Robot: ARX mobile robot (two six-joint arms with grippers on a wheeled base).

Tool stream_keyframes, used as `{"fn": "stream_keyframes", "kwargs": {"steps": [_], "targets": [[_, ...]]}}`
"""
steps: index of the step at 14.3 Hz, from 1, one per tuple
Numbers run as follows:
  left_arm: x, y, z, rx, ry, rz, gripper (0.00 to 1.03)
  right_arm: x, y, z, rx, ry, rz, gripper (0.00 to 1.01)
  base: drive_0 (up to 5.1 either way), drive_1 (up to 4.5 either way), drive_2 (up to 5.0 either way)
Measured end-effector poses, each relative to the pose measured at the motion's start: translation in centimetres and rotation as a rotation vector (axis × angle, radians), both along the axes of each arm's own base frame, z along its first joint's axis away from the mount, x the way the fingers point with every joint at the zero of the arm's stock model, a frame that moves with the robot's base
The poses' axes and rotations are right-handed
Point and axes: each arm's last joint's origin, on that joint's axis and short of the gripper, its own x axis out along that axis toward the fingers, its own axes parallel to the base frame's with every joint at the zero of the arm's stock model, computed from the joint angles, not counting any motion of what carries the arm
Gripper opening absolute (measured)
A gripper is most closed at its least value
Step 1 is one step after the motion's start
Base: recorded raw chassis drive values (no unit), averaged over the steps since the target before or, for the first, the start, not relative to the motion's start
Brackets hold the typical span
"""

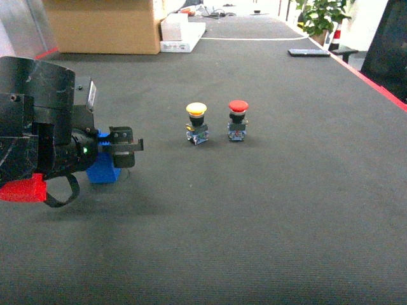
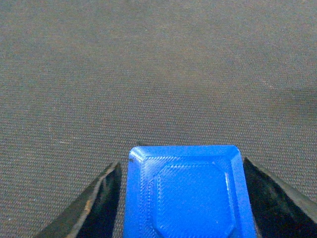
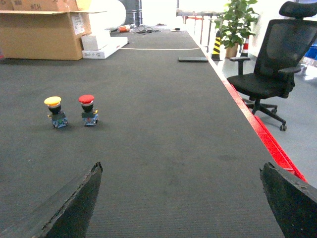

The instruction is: Pick blue part to blue bin on bottom shelf

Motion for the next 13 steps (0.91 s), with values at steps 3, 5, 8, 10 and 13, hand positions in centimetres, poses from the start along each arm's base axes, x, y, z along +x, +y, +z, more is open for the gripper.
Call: {"fn": "stream_keyframes", "kwargs": {"steps": [3, 5, 8, 10, 13], "targets": [[0.0, 0.0, 0.0, 0.0, 0.0, -0.001, 0.46, 0.0, 0.0, 0.0, 0.0, 0.0, 0.0, 0.98, 0.0, 0.0, 0.0], [0.0, 0.0, 0.0, 0.01, -0.001, -0.014, 0.44, 0.0, 0.0, 0.0, 0.0, 0.0, 0.0, 0.98, 0.0, 0.0, 0.0], [-3.1, 0.2, 1.4, 0.036, -0.065, -0.042, 0.44, 0.0, 0.0, 0.0, 0.0, 0.0, 0.0, 0.98, 0.0, 0.0, 0.0], [-7.0, 0.4, 4.2, 0.095, -0.205, -0.055, 0.44, 0.0, 0.0, 0.0, 0.0, 0.0, 0.0, 0.98, 0.0, 0.0, 0.0], [-14.2, 1.1, 9.5, 0.123, -0.263, -0.056, 0.44, 0.0, 0.0, 0.0, 0.0, 0.0, 0.0, 0.98, 0.0, 0.0, 0.0]]}}
